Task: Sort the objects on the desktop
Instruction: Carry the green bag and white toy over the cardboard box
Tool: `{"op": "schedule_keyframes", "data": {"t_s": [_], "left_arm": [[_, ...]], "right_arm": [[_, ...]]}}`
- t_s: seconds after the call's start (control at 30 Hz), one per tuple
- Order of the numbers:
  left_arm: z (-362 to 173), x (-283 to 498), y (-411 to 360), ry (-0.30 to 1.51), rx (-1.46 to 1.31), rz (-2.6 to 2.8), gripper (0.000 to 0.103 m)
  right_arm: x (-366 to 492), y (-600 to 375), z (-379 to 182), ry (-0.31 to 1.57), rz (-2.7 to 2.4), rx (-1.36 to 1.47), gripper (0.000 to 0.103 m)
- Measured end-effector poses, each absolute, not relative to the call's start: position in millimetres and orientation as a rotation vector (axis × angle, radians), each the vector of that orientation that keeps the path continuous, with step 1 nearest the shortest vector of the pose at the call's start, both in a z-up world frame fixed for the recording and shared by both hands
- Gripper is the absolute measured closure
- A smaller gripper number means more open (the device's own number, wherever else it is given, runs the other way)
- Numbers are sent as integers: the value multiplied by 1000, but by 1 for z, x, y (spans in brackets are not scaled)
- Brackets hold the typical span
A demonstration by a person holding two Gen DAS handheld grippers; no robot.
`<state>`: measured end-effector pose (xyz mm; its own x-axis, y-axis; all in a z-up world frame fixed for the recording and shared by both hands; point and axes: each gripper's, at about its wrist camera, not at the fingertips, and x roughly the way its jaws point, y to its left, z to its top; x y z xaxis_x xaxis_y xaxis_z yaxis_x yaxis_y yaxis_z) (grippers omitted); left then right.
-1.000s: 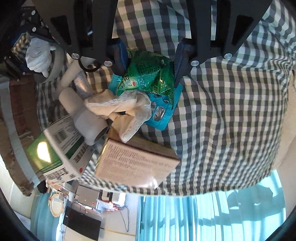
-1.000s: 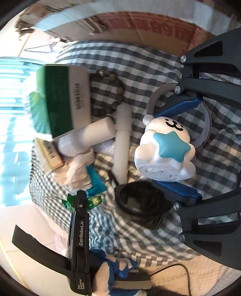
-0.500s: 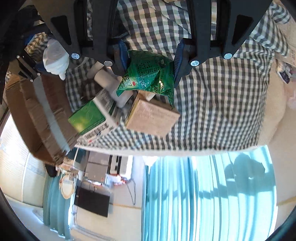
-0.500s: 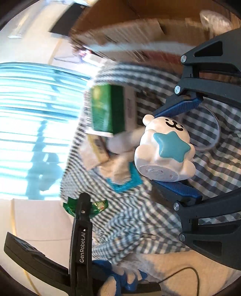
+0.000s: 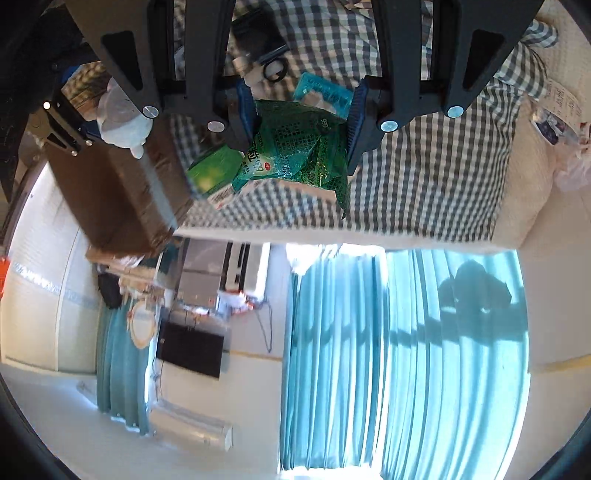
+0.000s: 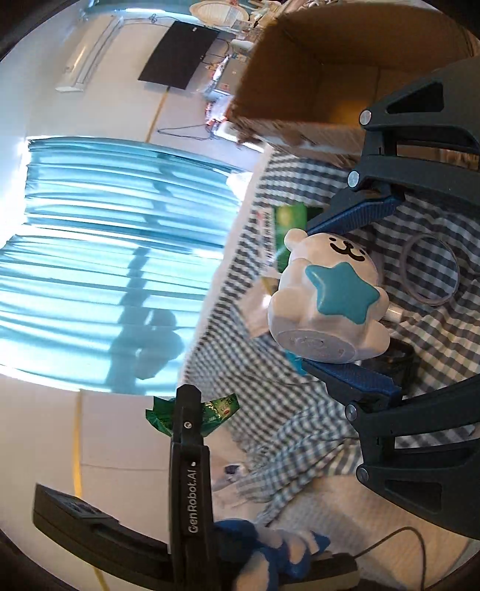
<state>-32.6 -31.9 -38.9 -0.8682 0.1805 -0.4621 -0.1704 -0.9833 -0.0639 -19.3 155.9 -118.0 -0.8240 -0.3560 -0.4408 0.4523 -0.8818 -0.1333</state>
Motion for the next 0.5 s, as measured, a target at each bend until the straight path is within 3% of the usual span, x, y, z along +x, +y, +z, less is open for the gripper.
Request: {"op": "schedule_keyframes", "data": {"t_s": [0.5], "left_arm": [[30, -12, 6, -3, -504, 2855, 61]], "right_arm": [[15, 183, -57, 258, -2732, 348, 38]]}}
